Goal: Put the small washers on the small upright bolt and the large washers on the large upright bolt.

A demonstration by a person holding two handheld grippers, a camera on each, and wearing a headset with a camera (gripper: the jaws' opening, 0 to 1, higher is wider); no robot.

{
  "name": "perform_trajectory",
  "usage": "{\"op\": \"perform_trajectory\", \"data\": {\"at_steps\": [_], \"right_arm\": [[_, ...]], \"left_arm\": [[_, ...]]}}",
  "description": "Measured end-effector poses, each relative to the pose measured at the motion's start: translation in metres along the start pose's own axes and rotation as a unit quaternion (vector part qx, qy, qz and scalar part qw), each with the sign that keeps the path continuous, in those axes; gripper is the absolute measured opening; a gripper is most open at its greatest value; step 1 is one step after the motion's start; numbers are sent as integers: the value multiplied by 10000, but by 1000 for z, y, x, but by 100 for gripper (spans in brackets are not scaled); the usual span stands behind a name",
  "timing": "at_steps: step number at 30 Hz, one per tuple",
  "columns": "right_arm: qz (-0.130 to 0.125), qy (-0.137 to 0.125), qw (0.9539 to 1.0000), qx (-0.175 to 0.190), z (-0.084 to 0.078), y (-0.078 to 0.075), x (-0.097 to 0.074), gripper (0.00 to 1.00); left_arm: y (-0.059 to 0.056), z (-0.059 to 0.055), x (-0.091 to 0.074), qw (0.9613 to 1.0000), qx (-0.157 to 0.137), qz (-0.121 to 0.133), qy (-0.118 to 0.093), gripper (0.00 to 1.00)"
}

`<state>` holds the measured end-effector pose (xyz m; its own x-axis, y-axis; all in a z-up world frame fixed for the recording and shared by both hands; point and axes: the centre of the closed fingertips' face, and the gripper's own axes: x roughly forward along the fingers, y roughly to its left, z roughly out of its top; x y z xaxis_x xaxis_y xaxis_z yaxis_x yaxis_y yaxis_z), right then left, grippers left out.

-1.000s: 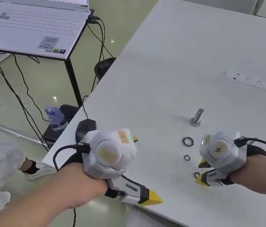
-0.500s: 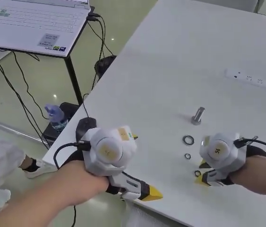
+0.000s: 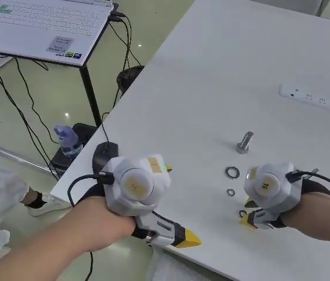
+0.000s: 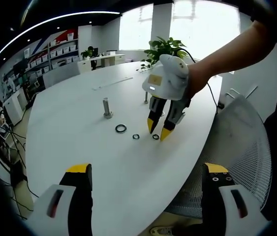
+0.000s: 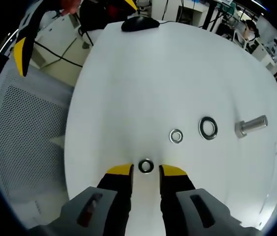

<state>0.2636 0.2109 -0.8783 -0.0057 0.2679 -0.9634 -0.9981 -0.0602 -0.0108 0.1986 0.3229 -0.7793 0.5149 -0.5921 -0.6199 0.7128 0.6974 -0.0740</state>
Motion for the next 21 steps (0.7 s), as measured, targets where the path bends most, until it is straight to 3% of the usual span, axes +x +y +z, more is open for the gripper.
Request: {"op": "perform_trajectory", "data": {"at_steps": [4,13,16,21], "right_arm": [[-20,66,10000,-20,2,1,1,15],[-31,178,9998,-79,1,0,1,13],[29,6,9994,352,2,-1,1,13],[39,-160,9991,379,0,0,0,12]], "left_arm": [[1,1,0,10000,5,4,-12,92],[3,3,0,10000,7,11,-17,91],[3,3,0,10000,22,13,0,91],[4,3,-2,10000,39,19,36,90]]}}
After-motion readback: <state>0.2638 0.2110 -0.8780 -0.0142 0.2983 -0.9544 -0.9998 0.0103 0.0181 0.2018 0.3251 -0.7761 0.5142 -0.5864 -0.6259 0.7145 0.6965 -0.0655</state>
